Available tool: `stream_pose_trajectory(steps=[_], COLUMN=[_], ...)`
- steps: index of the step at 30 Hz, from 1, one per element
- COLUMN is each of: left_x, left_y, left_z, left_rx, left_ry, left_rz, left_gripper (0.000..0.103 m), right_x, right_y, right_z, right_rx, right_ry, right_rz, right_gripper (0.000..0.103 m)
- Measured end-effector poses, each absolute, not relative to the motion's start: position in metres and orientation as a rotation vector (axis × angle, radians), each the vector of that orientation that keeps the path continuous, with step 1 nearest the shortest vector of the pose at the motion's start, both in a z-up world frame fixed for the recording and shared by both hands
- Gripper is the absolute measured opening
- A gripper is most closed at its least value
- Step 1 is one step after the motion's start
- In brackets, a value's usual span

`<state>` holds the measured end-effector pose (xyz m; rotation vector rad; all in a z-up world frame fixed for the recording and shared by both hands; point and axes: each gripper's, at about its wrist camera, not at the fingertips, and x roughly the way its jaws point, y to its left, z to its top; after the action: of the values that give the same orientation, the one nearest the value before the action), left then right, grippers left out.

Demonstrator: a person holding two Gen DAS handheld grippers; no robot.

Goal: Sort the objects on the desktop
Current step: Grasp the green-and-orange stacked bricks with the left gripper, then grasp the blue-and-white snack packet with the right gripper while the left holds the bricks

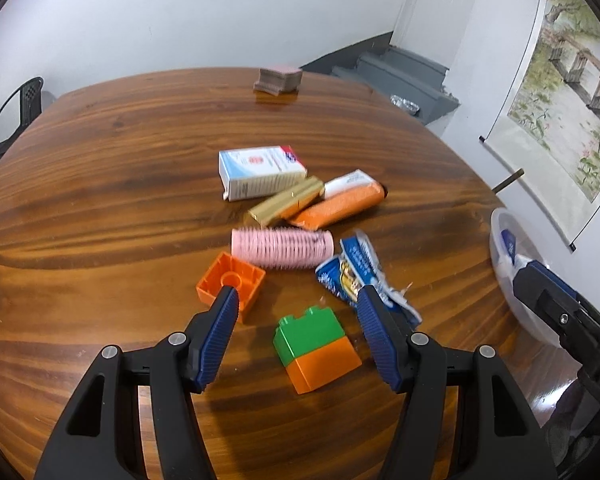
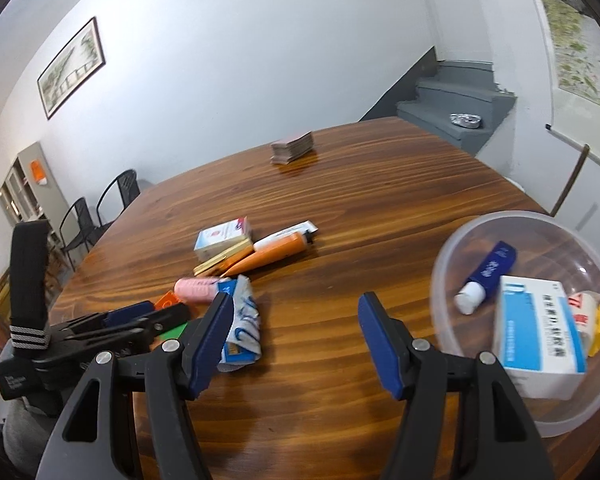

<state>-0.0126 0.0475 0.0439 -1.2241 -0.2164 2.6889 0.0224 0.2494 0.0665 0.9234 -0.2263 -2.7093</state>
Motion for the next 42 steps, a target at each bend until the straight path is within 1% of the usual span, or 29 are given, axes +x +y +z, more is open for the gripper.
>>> stream_pose_trajectory(steps=[3, 7, 10, 17, 20, 24, 25, 26, 27, 29, 31, 36, 42], left_x=[-0.011, -0.007, -0.005, 0.002, 0.002, 0.001, 0.001, -0.001, -0.002, -0.002, 0.0, 0.012, 0.017], left_y=[0.049, 0.045, 0.046, 0.042, 0.046, 0.056, 0.057, 0.056, 0.055, 0.052, 0.054, 0.054, 0.031], left_z=[0.038, 0.031, 0.032, 0.031, 0.027, 0.026, 0.025, 0.024, 0.023, 0.022, 0.021, 0.032, 0.037], left_rx=[-1.237, -1.237, -1.226, -1.217, -1.24, -1.23, -1.231, -1.239, -1.252, -1.254, -1.249, -1.175, -1.157], left_ry=[-0.199, -0.226, -0.199, -0.204, -0.165, -0.119, -0.111, -0.11, -0.119, -0.13, -0.105, -0.1, -0.161], left_rz=[2.696, 2.685, 2.7, 2.691, 2.683, 2.664, 2.667, 2.667, 2.663, 2.658, 2.66, 2.675, 2.737], left_gripper=[0.065, 0.065, 0.065, 0.065, 0.065, 0.065, 0.064, 0.052, 0.036, 0.037, 0.036, 0.036, 0.036], right_x=[0.019, 0.012, 0.006, -0.002, -0.005, -0.013, -0.013, -0.013, -0.013, -0.013, -0.014, -0.014, -0.021], right_y=[0.24, 0.23, 0.225, 0.213, 0.21, 0.211, 0.211, 0.211, 0.211, 0.21, 0.209, 0.206, 0.201], right_z=[0.062, 0.058, 0.055, 0.047, 0.043, 0.037, 0.036, 0.036, 0.036, 0.035, 0.034, 0.032, 0.027], right_rx=[0.947, 0.976, 0.996, 1.043, 1.058, 1.097, 1.099, 1.099, 1.099, 1.102, 1.103, 1.114, 1.148], right_ry=[-0.19, -0.135, -0.113, -0.086, -0.079, -0.121, -0.126, -0.125, -0.126, -0.129, -0.125, -0.107, -0.083], right_rz=[-2.679, -2.658, -2.643, -2.6, -2.582, -2.559, -2.559, -2.56, -2.56, -2.552, -2.548, -2.539, -2.527], right_gripper=[0.069, 0.069, 0.069, 0.069, 0.069, 0.069, 0.069, 0.069, 0.069, 0.069, 0.069, 0.069, 0.069])
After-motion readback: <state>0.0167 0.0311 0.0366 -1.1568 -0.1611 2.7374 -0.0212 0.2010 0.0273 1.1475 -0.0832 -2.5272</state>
